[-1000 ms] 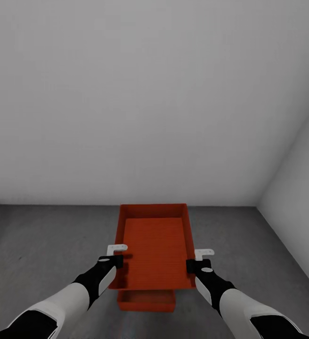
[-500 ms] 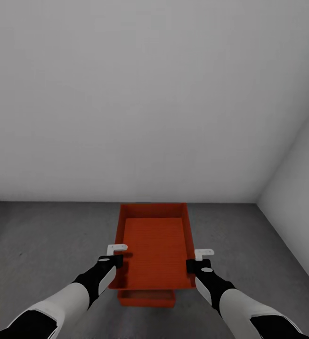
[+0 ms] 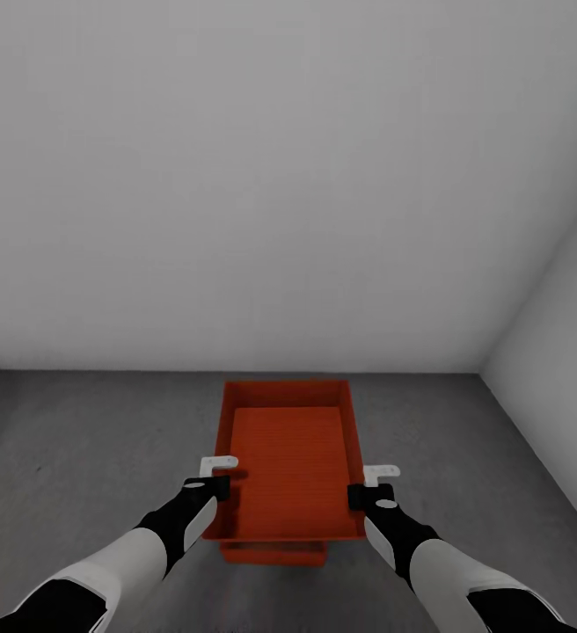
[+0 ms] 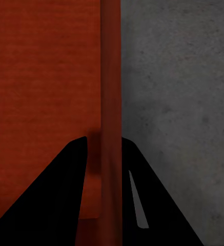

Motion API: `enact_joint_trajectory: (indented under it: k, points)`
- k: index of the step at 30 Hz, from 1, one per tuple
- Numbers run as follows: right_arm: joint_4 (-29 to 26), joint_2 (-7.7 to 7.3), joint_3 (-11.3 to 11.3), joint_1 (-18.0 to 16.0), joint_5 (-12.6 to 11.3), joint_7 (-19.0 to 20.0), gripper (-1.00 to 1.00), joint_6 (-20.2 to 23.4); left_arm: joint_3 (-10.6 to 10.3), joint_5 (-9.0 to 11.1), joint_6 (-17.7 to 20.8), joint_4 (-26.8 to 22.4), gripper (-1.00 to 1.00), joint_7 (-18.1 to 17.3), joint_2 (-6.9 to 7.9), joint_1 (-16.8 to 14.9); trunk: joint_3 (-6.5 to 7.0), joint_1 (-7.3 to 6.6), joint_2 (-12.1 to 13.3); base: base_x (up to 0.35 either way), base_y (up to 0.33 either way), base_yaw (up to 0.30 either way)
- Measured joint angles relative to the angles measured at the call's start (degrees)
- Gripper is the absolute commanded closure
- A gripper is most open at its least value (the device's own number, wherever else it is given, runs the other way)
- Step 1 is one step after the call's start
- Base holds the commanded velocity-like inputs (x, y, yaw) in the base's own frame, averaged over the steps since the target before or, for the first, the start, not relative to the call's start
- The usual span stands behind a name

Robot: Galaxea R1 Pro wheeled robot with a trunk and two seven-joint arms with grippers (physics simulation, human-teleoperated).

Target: Move the two storage containers from the living room to the garage. In the garage, place one container on the floor and stack the other container on top of it (either order is fine).

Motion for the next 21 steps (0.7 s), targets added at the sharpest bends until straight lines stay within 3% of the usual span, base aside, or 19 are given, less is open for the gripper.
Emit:
enact_joint_trajectory:
  k: [21]
  points:
    - [0.0,0.00,0.0,0.0,0.0,0.0,1.00,0.0,0.0,0.0,0.0,0.0,1.00,0.0,0.00,0.0,-1.95,0.00,0.0,0.000,0.000,0.000]
